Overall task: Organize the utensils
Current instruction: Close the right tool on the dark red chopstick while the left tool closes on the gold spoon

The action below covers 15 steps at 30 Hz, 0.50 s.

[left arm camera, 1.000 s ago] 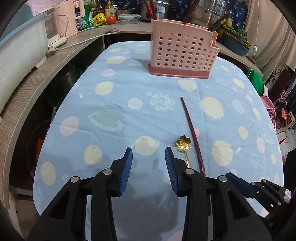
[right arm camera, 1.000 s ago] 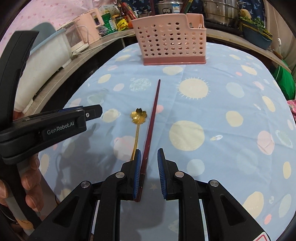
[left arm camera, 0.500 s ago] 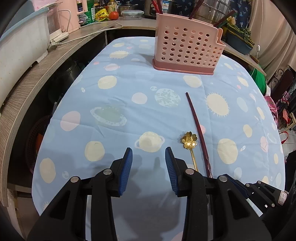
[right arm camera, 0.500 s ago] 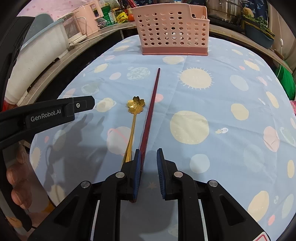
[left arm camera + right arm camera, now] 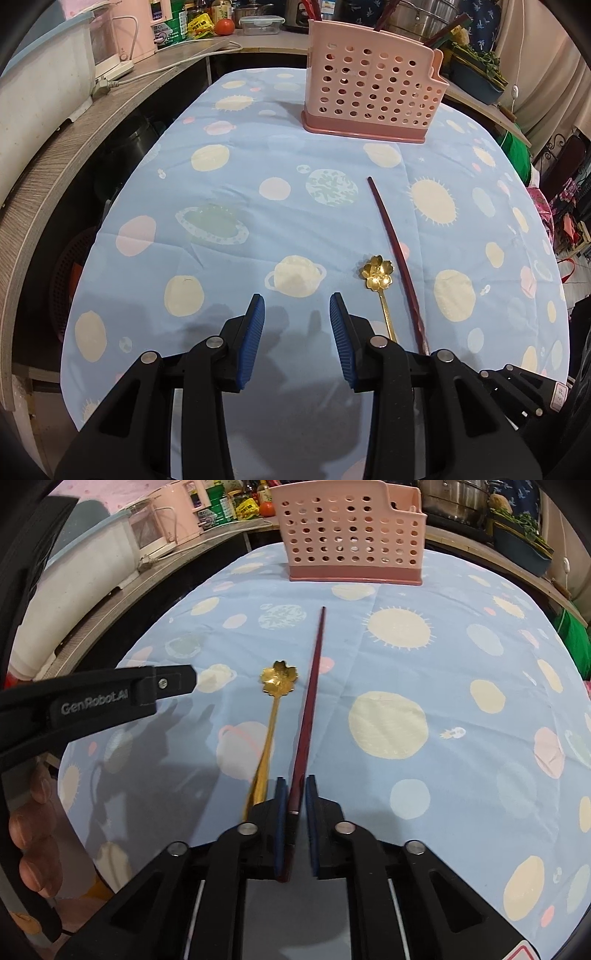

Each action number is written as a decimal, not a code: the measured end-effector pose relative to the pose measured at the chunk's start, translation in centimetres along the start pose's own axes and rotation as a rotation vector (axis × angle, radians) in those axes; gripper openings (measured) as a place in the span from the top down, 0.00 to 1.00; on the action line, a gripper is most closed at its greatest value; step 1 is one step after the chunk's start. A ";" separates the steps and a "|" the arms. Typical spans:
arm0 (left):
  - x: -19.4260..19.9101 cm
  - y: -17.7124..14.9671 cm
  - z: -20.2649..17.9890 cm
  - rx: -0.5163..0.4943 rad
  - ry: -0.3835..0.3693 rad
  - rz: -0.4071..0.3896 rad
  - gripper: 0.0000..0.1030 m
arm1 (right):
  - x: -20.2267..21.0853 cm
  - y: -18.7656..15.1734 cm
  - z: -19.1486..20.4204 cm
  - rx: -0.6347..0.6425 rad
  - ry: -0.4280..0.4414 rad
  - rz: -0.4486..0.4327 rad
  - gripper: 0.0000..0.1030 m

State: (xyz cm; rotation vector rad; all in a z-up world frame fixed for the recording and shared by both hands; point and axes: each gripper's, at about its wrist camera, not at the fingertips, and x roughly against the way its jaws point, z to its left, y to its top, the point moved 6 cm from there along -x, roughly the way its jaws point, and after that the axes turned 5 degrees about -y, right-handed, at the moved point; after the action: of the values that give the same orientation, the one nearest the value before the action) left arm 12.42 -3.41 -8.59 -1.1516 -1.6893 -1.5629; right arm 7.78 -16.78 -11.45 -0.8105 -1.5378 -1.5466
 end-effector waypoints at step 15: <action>-1.1 -3.2 -4.5 -0.090 -0.086 0.089 0.52 | 0.6 0.0 -3.5 -0.079 -0.038 -0.014 0.93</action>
State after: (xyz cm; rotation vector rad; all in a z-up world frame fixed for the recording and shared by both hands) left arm 9.50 -7.91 -10.31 -1.3380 -1.6130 -1.5683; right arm 7.84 -20.32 -11.10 -0.8803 -1.5202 -1.6195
